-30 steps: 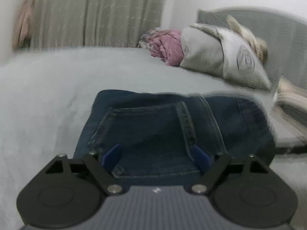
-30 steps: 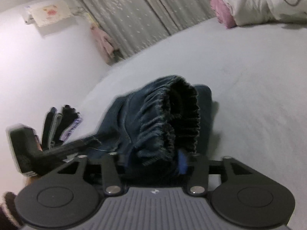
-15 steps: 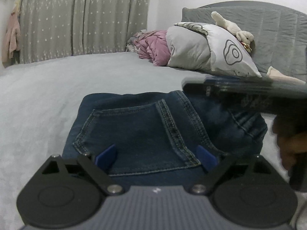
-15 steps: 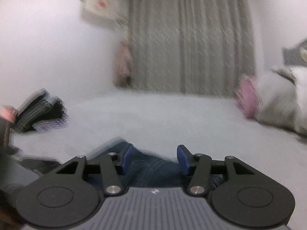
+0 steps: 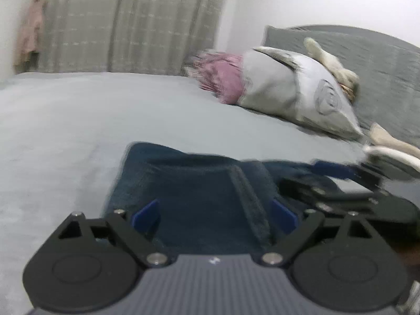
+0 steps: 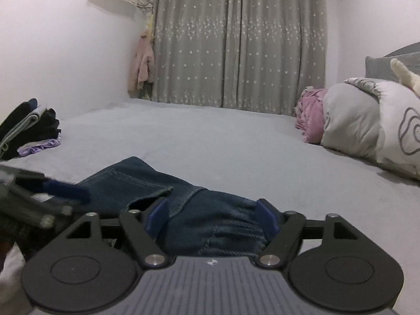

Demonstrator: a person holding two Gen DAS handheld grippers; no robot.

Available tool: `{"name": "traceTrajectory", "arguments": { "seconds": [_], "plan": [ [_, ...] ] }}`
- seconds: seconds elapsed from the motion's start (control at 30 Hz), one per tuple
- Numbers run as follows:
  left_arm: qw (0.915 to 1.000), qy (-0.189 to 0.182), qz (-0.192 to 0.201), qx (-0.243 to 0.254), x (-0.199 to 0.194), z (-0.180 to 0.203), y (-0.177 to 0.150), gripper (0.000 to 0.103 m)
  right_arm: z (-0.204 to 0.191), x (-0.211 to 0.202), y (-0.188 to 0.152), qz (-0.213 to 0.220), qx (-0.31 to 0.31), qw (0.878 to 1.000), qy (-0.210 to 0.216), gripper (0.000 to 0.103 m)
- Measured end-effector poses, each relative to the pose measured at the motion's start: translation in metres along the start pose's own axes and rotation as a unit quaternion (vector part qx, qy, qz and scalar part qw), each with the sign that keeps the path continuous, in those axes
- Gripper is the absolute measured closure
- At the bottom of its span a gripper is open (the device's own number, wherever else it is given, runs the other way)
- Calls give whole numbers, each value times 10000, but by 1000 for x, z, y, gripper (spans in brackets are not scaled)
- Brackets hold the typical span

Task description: Fold clothes

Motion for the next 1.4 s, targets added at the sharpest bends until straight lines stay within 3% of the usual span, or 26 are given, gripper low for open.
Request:
{"name": "traceTrajectory", "arguments": {
  "seconds": [0.2,0.4,0.67,0.73,0.83,1.0,1.13,1.2,1.23,1.33,1.4],
  "plan": [
    [9977,642,-24,231,2,-7,2,10,15,-18,-2,-330,209,9992,-83,31],
    [9933,969,-200,601,13,-2,-12,6,27,-24,-11,-522,373,9979,-51,31],
    [9927,963,-258,686,19,-3,-15,5,31,-21,-21,-733,535,9959,59,29],
    [9924,949,-263,734,19,-1,-15,5,33,-18,-24,-854,582,9946,89,23],
    [9927,892,-264,773,18,-1,-16,4,43,-11,-34,-1147,959,9886,197,14],
    [9946,764,-384,584,10,-11,-9,3,59,-5,-46,-1358,2059,9674,578,10],
    [9952,680,-691,-155,1,-39,1,1,72,-7,-45,-1408,2608,9514,834,9],
    [9912,496,-856,-875,-3,-65,4,1,75,-7,-46,-1420,2786,9453,931,9],
    [9903,469,-876,-976,-4,-69,4,1,76,-8,-47,-1434,2861,9425,965,9],
    [9778,248,-1101,-1764,-5,-96,2,1,80,-7,-52,-1490,3136,9317,1071,9],
    [9734,301,-1163,-1952,-5,-106,1,1,82,-7,-55,-1520,3274,9258,1121,9]
  ]
}}
Point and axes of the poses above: each gripper's, at about its wrist camera, not at the fingertips, and x roughly the way its jaws point, z to its right, y to its top, the point moved 6 cm from there along x, roughly the way its jaws point, and after that the axes turned 5 degrees about -x, right-handed, at the moved point
